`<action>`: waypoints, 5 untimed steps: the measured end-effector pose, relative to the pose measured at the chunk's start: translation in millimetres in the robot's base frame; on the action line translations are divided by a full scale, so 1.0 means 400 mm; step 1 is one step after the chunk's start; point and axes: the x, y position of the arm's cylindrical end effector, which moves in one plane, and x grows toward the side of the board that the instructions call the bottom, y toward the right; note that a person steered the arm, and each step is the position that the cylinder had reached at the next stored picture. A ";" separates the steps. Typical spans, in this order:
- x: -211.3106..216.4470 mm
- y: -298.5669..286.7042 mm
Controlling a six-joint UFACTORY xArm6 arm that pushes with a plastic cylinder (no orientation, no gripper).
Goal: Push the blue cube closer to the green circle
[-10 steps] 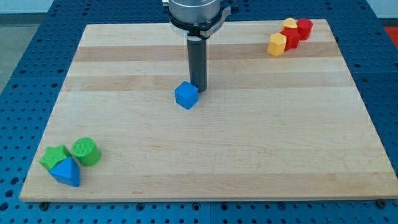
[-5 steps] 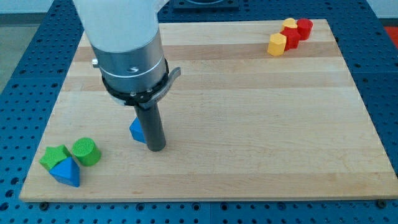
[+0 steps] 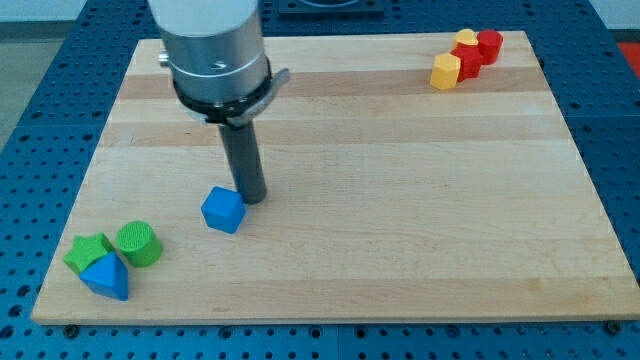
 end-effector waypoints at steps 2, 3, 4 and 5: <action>0.004 -0.076; 0.018 -0.115; 0.034 -0.139; 0.027 -0.110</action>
